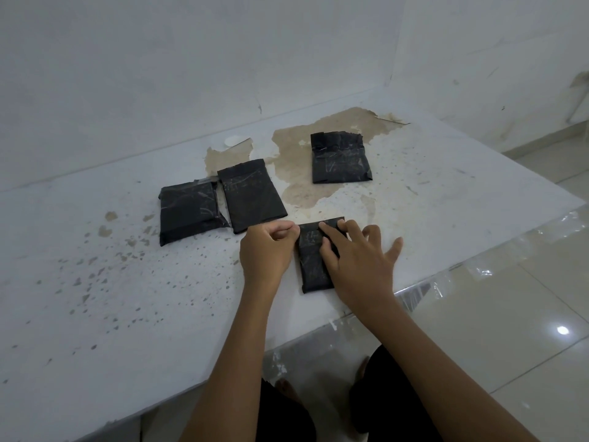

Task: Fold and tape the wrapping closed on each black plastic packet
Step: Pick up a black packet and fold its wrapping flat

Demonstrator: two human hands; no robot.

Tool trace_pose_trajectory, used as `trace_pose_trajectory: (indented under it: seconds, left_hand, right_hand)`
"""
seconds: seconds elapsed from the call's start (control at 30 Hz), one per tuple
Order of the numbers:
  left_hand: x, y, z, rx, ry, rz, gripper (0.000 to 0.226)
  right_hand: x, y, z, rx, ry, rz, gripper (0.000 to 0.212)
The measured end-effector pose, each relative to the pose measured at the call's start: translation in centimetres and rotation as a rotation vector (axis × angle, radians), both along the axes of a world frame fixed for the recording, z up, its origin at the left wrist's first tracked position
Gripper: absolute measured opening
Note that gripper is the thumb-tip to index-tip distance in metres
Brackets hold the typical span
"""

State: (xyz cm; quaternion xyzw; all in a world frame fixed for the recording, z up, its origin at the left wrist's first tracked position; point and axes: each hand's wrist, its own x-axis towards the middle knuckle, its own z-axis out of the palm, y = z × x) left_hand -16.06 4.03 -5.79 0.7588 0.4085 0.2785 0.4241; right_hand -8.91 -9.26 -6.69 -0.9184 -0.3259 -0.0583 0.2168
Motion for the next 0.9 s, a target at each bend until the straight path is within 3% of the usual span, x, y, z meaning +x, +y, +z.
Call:
trace_pose_trajectory:
  seconds: [0.13,0.23,0.33,0.73,0.9]
  left_hand:
    - [0.0,-1.4,-0.6,0.177,0.029,0.055,0.019]
    - [0.2,-1.7,-0.8,0.226,0.025,0.065,0.022]
    - [0.2,-1.7,-0.9,0.249,0.017,0.064,0.022]
    - [0.1,-1.9,-0.7,0.255,-0.007,0.066,0.015]
    - [0.4,-1.8,-0.8,0.402,0.095,0.019,0.027]
  right_hand:
    - [1.1,-0.3,0.9,0.07,0.085,0.019,0.036]
    - [3.7,0.1,1.9,0.293,0.265,-0.056,0.029]
    - [5.5,0.7,2.4,0.361,0.398,-0.104,0.025]
    - [6.3,0.4,1.3,0.433,0.415,-0.074,0.006]
    - [6.4,0.4,1.3,0.416,0.397,-0.059,0.003]
